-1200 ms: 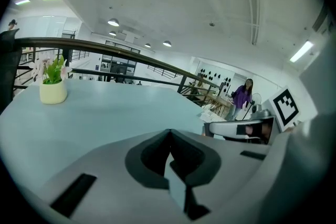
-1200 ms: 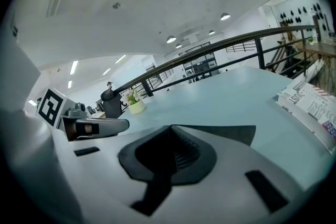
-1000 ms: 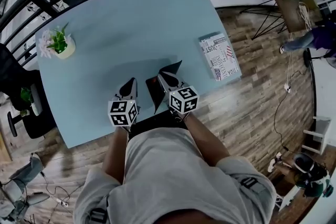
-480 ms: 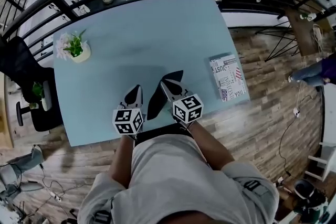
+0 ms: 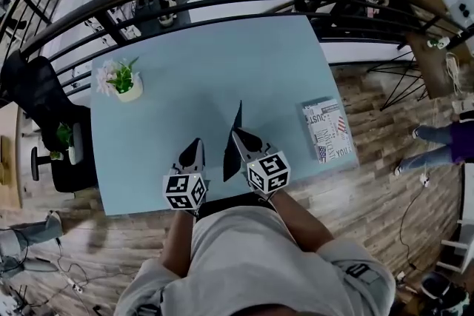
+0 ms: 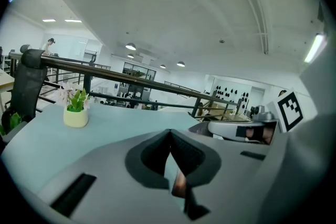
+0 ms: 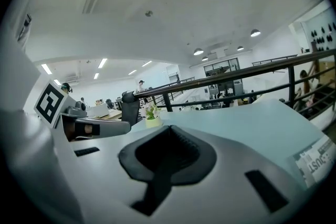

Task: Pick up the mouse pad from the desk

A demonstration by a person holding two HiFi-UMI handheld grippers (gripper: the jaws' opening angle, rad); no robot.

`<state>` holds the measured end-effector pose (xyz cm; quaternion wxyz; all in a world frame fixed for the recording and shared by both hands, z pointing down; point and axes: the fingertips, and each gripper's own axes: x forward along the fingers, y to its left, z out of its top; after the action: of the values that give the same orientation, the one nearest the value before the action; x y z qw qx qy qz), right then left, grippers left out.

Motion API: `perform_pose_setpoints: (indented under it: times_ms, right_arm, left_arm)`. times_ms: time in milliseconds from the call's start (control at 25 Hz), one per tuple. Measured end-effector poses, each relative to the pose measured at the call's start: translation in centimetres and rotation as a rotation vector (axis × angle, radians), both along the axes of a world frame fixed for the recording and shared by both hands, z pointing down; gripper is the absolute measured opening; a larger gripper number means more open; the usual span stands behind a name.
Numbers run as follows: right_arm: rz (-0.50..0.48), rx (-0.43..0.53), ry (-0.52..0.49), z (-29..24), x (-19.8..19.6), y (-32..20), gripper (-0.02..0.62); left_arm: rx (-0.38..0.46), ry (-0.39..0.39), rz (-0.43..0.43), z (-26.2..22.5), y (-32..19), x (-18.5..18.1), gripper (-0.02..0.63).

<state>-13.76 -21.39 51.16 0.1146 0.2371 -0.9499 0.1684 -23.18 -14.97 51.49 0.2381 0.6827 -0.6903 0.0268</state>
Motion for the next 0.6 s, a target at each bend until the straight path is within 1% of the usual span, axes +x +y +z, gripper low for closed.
perform_pose_setpoints:
  times_ms: [160,400,600]
  right_arm:
    - [0.004,0.045,-0.002,-1.5,-0.2,0.1,0.017]
    - [0.002,0.143,0.013,-4.5,-0.8,-0.3,0.015]
    - [0.003,0.205,-0.005,-7.7,-1.2,-0.5,0.015]
  left_arm:
    - [0.043,-0.017,-0.005,-2.0,0.0,-0.6,0.012]
    - [0.115,-0.049,-0.008,-5.2,-0.4,-1.5,0.012]
    - [0.166,-0.064,-0.006,-7.5,-0.2,-1.8,0.012]
